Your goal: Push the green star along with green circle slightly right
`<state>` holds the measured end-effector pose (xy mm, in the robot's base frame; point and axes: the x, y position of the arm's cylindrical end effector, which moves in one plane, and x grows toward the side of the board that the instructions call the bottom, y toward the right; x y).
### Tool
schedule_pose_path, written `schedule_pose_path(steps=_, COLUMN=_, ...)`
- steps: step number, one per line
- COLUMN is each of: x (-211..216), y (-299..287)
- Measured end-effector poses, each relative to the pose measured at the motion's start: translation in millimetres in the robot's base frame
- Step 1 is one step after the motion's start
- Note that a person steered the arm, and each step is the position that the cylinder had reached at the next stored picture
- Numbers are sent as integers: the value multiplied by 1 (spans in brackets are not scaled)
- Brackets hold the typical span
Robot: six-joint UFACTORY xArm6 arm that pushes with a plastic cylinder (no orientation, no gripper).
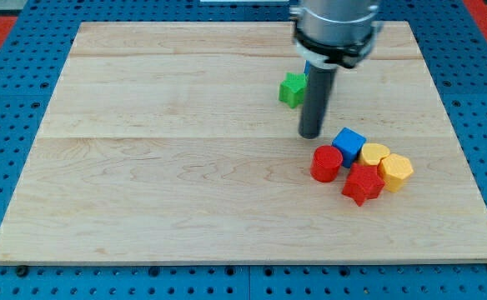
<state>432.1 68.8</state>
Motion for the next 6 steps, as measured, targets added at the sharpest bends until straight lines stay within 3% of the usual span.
schedule_pose_path(steps=1, x=-11, y=-54)
schedule_pose_path(steps=2, x=-46, y=-63)
schedule_pose_path(steps=4, x=-100, y=-63)
schedule_pose_path(steps=6, x=-104, y=-53)
